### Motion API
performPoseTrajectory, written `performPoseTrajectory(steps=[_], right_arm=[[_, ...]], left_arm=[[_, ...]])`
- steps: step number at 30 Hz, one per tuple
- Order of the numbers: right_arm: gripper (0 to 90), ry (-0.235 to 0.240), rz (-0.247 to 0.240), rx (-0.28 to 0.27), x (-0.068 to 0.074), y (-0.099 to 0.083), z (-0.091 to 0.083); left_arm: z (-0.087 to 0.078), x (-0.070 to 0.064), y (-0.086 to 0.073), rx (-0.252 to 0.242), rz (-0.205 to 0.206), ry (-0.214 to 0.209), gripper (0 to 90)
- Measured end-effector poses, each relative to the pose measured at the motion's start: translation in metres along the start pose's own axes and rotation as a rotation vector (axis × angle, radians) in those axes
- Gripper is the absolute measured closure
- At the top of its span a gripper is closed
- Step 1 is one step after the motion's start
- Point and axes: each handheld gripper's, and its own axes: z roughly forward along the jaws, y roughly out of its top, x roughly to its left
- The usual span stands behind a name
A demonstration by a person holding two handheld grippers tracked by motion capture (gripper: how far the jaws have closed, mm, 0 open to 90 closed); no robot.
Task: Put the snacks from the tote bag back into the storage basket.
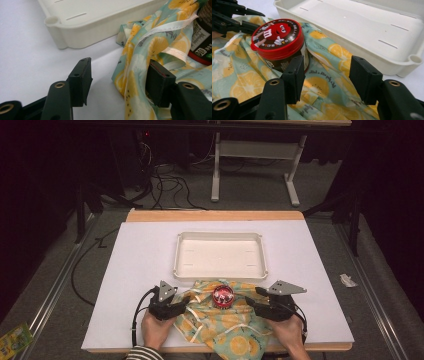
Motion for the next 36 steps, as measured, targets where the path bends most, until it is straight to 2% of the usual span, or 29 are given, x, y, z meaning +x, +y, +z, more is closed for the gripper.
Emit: performPoseTrajectory(steps=[11, 20, 36], right_arm=[[44.3, 0.009, -0.012, -0.002, 0.007, 0.006, 0.000], [43.2, 0.031, -0.043, -0.005, 0.014, 0.011, 0.003], [40.8, 0.053, -0.054, 0.009, 0.021, 0.015, 0.011]], left_arm=[[0.000, 0.000, 0.000, -0.001, -0.002, -0.003, 42.4], [0.000, 0.000, 0.000, -0.004, -0.008, -0.006, 42.3], [0.000, 0.000, 0.000, -0.001, -0.001, -0.006, 41.9]])
